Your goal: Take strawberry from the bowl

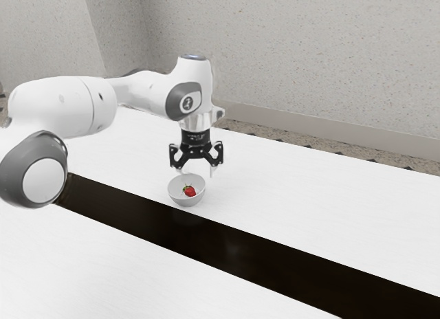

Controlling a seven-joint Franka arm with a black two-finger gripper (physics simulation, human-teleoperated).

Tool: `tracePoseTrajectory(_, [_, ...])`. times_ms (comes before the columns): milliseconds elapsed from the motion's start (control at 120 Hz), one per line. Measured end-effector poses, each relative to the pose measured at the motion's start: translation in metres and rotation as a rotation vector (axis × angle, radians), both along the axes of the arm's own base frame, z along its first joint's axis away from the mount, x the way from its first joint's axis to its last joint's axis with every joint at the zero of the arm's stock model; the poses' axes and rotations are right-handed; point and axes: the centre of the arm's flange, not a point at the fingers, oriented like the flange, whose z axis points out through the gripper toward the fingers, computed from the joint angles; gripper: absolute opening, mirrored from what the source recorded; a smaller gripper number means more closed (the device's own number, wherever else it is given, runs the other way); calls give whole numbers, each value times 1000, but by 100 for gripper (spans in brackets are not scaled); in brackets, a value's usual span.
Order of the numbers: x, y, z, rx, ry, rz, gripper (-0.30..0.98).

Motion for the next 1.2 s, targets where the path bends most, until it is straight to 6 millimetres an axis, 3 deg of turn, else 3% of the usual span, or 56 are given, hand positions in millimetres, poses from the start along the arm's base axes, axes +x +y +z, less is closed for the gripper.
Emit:
tracePoseTrajectory(58, [-17, 23, 3, 3, -3, 48, 56])
tracePoseTrajectory(108, [-22, 32, 7, 2, -19, 71, 55])
tracePoseTrajectory(200, [-22, 34, 8, -5, -49, 89, 52])
tracePoseTrajectory(325, [-15, 52, -12, -11, -63, 114, 46])
tracePoseTrajectory(525, [-9, 55, -42, -23, -69, 121, 36])
tracePoseTrajectory(1200, [7, 53, -75, -67, -121, 130, 27])
